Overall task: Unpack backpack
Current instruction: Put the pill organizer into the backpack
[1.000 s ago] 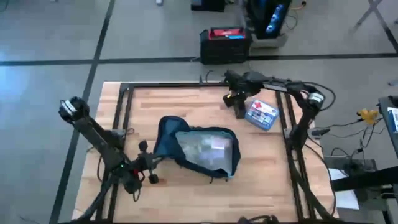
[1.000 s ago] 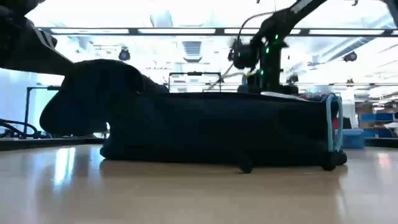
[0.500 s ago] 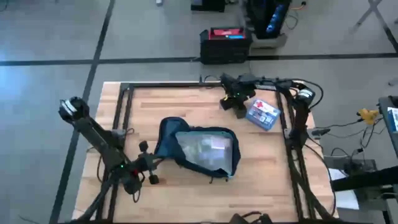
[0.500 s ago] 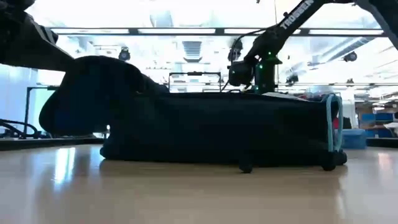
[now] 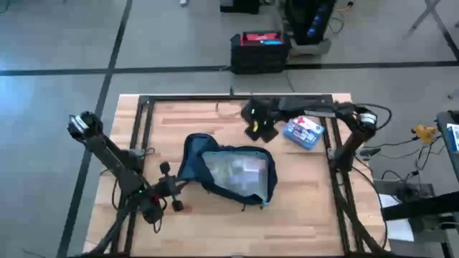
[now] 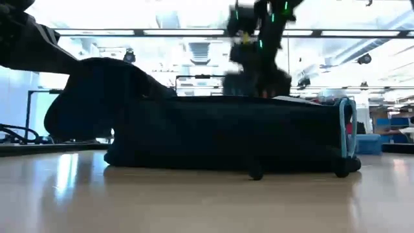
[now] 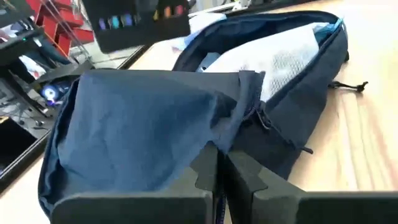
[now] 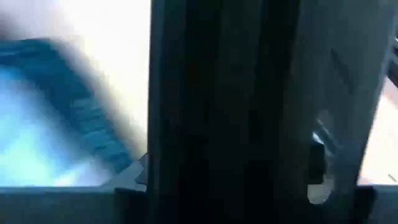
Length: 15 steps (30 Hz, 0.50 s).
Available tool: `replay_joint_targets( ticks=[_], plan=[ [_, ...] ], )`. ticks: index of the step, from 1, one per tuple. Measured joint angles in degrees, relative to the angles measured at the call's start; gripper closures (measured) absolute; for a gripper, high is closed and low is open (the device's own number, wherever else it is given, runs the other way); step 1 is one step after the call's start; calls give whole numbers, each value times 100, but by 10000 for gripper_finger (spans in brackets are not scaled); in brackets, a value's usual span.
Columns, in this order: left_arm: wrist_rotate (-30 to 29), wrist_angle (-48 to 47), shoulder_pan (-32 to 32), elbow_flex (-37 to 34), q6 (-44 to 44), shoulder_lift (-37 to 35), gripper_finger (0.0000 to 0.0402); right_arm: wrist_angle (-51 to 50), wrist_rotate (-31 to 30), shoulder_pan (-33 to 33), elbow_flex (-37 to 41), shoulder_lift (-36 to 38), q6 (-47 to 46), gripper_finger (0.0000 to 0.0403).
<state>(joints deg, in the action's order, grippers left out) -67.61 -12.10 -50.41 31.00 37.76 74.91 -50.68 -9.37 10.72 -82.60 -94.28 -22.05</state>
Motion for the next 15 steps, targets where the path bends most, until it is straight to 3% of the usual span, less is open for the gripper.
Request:
replay_joint_targets(
  ticks=[4, 6, 15],
  plan=[
    [-68, -2, 0, -2, 0, 0, 402, 54, -17, -899, -497, -88, -345, 251],
    [-93, 6, 0, -2, -50, 0, 401, 131, 288, -1124, -694, -214, -529, 251],
    [-510, 452, -17, 79, -603, 0, 402, 1061, 1636, -1194, -806, -1149, -604, 251]
  ],
)
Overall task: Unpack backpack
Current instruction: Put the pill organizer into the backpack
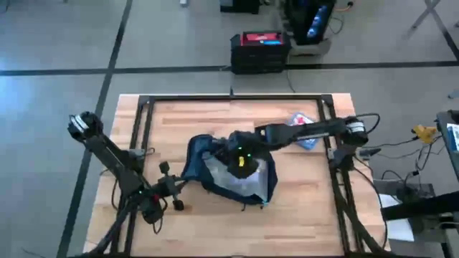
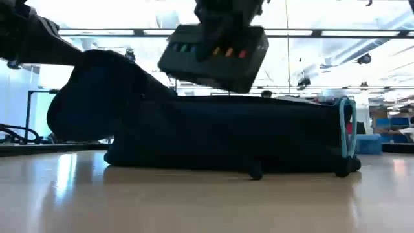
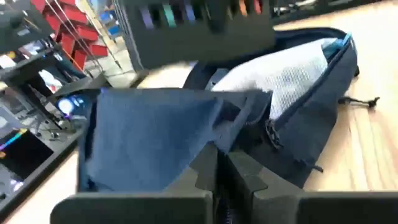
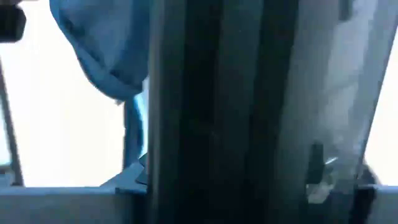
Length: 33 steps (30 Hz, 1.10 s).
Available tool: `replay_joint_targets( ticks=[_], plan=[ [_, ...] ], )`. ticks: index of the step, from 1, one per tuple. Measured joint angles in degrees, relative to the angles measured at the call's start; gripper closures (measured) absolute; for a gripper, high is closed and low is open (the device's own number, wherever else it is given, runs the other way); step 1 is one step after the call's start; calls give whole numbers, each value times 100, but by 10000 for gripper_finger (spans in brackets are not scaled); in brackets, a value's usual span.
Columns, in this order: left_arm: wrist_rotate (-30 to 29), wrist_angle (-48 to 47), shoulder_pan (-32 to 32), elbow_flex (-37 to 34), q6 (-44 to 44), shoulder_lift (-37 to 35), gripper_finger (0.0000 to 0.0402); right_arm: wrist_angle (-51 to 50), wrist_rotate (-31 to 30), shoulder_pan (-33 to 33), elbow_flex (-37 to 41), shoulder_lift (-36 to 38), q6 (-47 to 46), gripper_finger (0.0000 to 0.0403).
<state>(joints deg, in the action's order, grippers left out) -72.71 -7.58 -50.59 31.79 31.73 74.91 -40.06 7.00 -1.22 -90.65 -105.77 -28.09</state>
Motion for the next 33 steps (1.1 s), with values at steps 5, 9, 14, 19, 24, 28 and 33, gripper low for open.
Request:
replay_joint_targets(
  ticks=[5, 9, 14, 19, 24, 28, 33],
  plan=[
    [-321, -6, 0, 1, -20, 0, 402, 413, 1109, 3, -15, -797, 74, 251],
    [-437, -9, 0, -4, -40, 0, 402, 842, 2085, 40, -88, -1343, 177, 251],
    [-442, -15, 0, -6, -42, 0, 402, 1269, 3197, 37, -377, -1778, 210, 251],
    [-468, -29, 0, -9, -77, 0, 402, 1235, 3175, -13, -610, -1886, 410, 190],
    [-525, -45, 0, -45, -79, 0, 402, 541, 2896, 6, -923, -1813, 517, 79],
    [-520, -52, 0, -46, -79, 0, 402, -307, 2096, -82, -1255, -1649, 825, 49],
    [-494, -94, -66, -46, -79, 0, 402, -1175, 1152, -204, -1598, -1333, 1010, 46]
  ],
)
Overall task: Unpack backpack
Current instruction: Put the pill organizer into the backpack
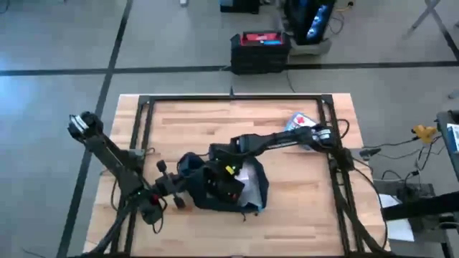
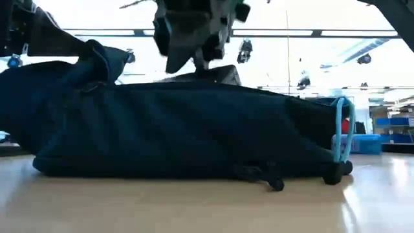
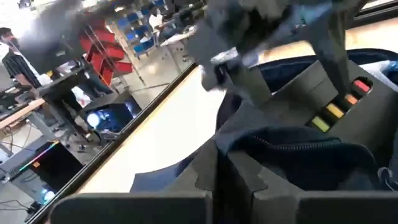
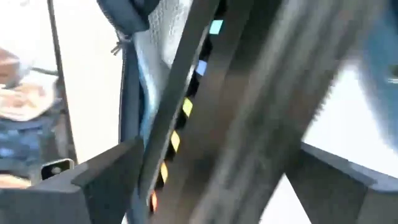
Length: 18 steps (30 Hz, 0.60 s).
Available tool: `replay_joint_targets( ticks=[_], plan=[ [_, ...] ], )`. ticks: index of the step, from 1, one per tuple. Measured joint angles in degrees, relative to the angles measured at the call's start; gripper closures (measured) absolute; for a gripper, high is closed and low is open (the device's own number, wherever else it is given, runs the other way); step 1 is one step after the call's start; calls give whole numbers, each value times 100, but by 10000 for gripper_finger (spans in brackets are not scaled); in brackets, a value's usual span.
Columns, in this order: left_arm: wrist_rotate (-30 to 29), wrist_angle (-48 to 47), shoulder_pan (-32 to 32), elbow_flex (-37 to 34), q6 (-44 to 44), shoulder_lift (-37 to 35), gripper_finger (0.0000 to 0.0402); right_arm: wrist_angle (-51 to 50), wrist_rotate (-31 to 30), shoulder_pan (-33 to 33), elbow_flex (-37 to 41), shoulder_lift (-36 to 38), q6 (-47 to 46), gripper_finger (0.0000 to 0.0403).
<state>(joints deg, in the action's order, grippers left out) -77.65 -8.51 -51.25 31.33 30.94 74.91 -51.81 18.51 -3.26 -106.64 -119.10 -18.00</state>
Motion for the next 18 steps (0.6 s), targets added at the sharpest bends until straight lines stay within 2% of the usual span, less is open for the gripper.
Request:
replay_joint_targets(
  ticks=[4, 9, 14, 18],
  plan=[
    [-2, -7, -88, 0, -14, 0, 402, -290, -923, -17, -60, 233, -91, 45],
    [0, -36, -121, 0, -90, 0, 402, -279, -2531, -43, -69, 382, -476, 45],
    [15, -149, -122, -2, -91, 0, 402, -245, -2554, -160, 51, 371, -799, 47],
    [17, -149, -122, -9, -90, 0, 402, -236, -2556, -248, 108, 369, -844, 92]
  ],
)
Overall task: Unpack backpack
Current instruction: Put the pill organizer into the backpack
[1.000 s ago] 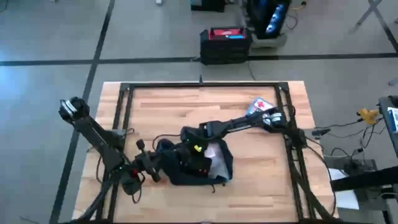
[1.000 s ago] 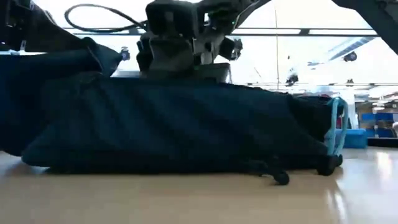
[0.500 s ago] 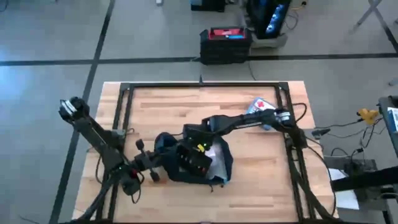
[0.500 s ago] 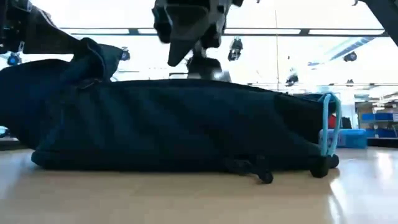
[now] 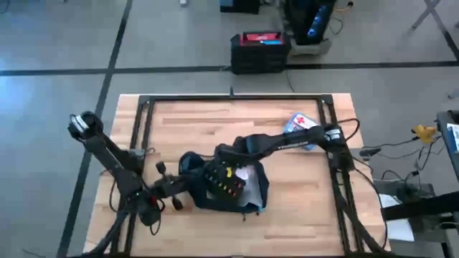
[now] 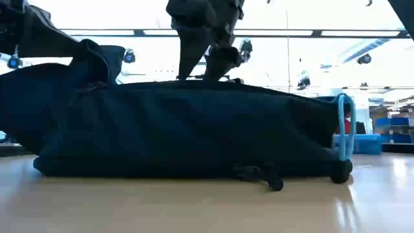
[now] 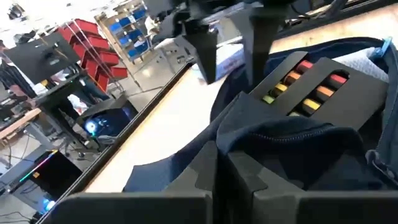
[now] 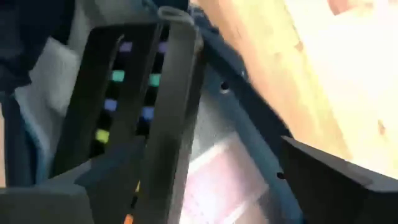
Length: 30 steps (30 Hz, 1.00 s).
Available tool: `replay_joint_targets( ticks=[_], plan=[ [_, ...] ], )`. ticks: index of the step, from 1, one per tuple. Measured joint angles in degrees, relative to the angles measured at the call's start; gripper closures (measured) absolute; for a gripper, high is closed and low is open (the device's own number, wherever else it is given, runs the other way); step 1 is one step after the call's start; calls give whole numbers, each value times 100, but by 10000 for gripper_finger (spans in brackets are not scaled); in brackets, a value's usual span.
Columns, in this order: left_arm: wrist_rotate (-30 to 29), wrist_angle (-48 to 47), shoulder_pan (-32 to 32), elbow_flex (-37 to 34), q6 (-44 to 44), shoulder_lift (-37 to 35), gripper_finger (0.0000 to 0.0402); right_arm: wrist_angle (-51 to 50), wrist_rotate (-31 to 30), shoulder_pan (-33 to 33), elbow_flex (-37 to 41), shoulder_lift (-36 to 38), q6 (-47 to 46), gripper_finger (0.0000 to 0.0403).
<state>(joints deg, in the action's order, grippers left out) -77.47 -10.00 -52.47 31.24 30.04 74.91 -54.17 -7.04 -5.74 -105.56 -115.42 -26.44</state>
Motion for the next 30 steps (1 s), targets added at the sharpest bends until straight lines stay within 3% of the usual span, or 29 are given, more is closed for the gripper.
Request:
replay_joint_targets(
  ticks=[7, 12, 17, 20, 30],
  plan=[
    [20, 4, 0, -12, 32, 0, 402, -392, -521, -38, 4, 58, -63, 256],
    [44, 10, 0, -50, 45, 0, 402, -524, -407, -45, 66, -41, -113, 387],
    [3, 20, 24, -119, 137, 0, 402, 79, 96, -280, 80, -232, -221, 380],
    [-88, 19, 26, -168, 198, 0, 402, 292, 405, -378, 60, -340, -282, 396],
    [-120, 60, 52, -243, 225, 0, 402, 183, 138, -437, 72, -249, -327, 401]
  ],
)
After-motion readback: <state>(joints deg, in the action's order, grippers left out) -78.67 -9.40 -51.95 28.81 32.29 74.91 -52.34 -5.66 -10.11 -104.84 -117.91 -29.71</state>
